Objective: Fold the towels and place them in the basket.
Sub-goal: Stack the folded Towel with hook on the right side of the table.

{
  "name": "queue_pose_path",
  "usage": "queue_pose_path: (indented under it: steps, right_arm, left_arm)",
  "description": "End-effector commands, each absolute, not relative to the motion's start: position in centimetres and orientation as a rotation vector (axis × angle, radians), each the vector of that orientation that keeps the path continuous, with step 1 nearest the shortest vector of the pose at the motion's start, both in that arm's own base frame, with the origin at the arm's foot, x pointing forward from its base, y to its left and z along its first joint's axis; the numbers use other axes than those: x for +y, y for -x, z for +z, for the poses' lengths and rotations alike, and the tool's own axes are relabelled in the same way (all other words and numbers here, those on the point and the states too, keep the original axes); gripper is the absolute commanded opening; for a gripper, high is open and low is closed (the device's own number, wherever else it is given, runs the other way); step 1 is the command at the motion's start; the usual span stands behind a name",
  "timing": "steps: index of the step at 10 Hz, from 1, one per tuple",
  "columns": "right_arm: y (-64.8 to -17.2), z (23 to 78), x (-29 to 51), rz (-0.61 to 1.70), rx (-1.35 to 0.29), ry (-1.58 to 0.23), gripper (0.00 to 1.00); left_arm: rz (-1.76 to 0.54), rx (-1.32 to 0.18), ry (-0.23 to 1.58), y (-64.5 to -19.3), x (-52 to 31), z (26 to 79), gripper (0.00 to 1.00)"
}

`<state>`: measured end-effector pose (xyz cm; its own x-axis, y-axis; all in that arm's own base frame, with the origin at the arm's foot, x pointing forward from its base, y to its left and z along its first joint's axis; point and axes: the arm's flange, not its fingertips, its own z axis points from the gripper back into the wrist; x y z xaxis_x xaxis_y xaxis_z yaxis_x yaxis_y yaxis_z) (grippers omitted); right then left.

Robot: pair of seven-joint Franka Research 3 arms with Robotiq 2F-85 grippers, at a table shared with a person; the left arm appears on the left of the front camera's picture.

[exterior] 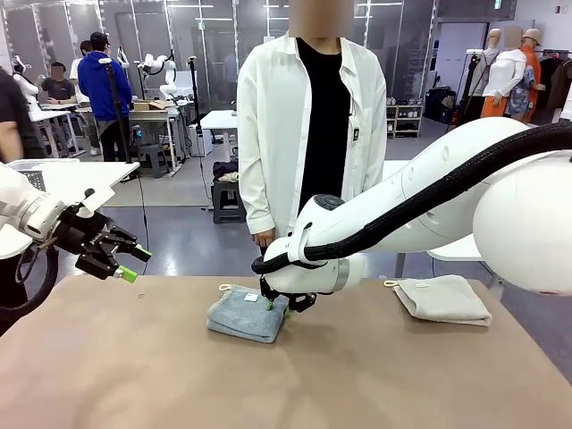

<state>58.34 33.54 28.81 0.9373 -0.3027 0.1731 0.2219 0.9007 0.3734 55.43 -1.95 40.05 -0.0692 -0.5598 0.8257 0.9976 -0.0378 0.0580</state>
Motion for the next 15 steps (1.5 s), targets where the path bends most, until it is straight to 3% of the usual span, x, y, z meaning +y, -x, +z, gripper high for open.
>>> queue_pose_path:
  steps: [1,2,3,4,10,11,13,15]
  right_arm:
    - [-58.6,29.0,34.1,-0.289,-0.230,-0.330,0.23]
    - [-58.5,29.1,34.1,-0.282,-0.228,-0.327,0.00]
    - [-58.4,29.1,34.1,-0.263,-0.231,-0.319,0.04]
    - [-58.4,29.0,34.1,-0.254,-0.235,-0.317,0.00]
    - [-58.3,28.8,33.7,-0.252,-0.233,-0.344,0.00]
    - [-58.4,28.9,33.6,-0.244,-0.241,-0.337,0.05]
    - [-58.9,31.4,31.1,-0.071,-0.309,-0.435,0.05]
    - [-60.0,35.6,26.7,0.077,-0.427,-0.374,0.05]
  left_arm:
    - [-1.504,-0.800,0.734,-55.4,-1.9,40.2,0.83]
    - [-1.504,-0.800,0.734,-55.4,-1.9,40.2,0.83]
    - [-1.504,-0.800,0.734,-55.4,-1.9,40.2,0.83]
    - [-1.504,-0.800,0.734,-55.4,-1.9,40.2,0.83]
    - [-1.504,-0.800,0.734,-55.4,-1.9,40.2,0.83]
    - [-1.504,-0.800,0.734,-55.4,-1.9,40.2,0.83]
    - [-1.504,-0.800,0.734,-55.4,-1.9,40.2,0.83]
    - [-1.504,-0.800,0.734,-55.4,-1.9,40.2,0.83]
